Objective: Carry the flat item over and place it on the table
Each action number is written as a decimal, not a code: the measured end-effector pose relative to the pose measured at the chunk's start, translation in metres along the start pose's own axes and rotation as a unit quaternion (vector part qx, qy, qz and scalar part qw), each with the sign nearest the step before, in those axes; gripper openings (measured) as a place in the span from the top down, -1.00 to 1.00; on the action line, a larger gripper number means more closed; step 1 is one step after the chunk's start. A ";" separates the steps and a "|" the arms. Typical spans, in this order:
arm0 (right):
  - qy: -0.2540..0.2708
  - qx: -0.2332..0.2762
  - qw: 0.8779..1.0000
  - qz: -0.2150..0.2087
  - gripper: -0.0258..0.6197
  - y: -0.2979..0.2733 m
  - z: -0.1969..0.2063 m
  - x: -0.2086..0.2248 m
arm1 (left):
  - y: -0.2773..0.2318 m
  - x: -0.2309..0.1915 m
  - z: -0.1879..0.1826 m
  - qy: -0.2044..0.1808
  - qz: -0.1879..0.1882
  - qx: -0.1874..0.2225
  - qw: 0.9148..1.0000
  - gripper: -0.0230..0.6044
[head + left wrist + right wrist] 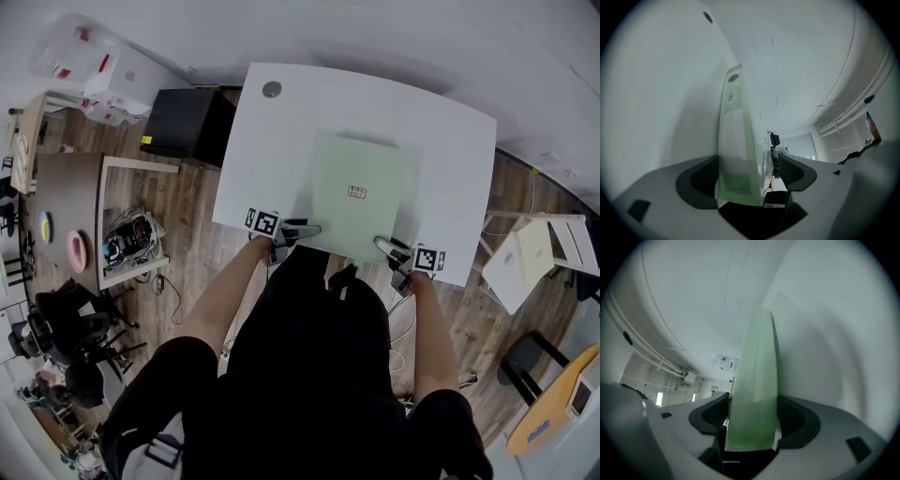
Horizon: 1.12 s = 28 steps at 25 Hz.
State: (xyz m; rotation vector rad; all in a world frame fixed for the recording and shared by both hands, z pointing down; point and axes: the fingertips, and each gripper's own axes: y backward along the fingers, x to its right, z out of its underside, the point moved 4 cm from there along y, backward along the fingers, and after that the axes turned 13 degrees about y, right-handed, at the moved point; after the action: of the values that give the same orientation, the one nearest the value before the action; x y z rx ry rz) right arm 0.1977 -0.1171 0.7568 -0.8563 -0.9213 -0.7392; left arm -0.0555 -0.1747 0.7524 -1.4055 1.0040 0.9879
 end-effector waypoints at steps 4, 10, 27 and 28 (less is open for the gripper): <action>0.033 -0.024 0.999 0.029 -0.04 0.004 0.002 0.002 | -0.002 -0.001 0.000 -0.007 -0.013 -0.004 1.000 -0.30; 0.048 -0.021 0.997 0.062 -0.04 0.015 0.005 0.003 | 0.002 -0.002 -0.002 -0.013 -0.018 0.013 1.000 -0.30; 0.111 -0.083 0.981 0.135 -0.05 0.028 0.017 0.002 | -0.010 0.011 0.016 -0.017 -0.009 0.082 0.996 -0.30; 0.116 -0.086 0.979 0.142 -0.05 0.028 0.016 0.001 | -0.010 0.010 0.018 -0.020 -0.015 0.081 0.996 -0.30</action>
State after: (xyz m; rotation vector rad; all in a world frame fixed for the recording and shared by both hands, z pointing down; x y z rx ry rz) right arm 0.2159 -0.0898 0.7549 -1.0056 -0.5182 -0.6595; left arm -0.0440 -0.1567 0.7444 -1.2600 1.0069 0.8888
